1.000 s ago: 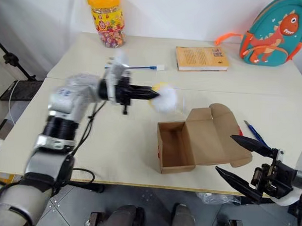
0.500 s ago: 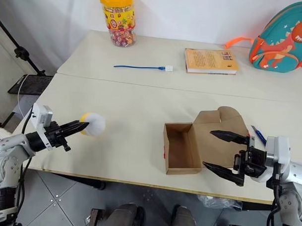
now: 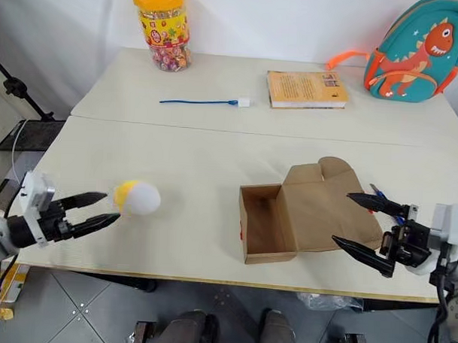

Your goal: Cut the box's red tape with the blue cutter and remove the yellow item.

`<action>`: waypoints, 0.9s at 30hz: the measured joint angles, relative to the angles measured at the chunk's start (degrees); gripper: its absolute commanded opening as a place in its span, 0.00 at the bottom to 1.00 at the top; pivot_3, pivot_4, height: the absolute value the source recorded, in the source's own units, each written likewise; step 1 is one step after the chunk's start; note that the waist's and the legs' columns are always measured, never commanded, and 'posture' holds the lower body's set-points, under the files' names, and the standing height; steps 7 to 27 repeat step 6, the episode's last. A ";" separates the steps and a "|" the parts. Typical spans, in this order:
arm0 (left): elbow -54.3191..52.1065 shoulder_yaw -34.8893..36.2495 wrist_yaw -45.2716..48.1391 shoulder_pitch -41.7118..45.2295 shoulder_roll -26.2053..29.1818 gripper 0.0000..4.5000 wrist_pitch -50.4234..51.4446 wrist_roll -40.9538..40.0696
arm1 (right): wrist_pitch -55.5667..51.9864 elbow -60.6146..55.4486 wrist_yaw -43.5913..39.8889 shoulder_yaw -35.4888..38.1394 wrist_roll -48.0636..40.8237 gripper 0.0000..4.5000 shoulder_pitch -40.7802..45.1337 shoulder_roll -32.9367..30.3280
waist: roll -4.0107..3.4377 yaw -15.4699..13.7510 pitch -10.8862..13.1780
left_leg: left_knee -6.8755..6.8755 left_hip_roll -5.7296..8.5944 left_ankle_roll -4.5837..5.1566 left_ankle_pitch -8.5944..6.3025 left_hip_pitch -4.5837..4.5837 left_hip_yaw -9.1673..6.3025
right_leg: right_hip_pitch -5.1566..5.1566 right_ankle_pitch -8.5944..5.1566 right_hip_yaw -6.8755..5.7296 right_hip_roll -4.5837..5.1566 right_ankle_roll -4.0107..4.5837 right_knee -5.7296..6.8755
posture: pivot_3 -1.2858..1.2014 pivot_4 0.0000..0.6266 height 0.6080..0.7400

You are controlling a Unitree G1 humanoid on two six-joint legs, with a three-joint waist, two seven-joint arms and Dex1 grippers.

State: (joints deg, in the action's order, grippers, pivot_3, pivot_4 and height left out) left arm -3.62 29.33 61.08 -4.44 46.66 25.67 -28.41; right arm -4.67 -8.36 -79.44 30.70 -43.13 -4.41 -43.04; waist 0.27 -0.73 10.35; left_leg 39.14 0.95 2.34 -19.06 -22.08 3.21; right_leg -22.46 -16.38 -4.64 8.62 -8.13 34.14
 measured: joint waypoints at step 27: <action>2.52 11.07 -3.54 -5.35 -1.35 0.86 -6.74 0.33 | 4.77 5.10 1.51 3.89 4.24 1.00 0.79 -2.62 | -0.05 0.44 -0.02 | -0.01 -0.09 -0.31 -0.19 0.02 0.01 | 0.02 -0.02 0.12 0.03 0.04 -0.25 | 0.52 0.24 1.00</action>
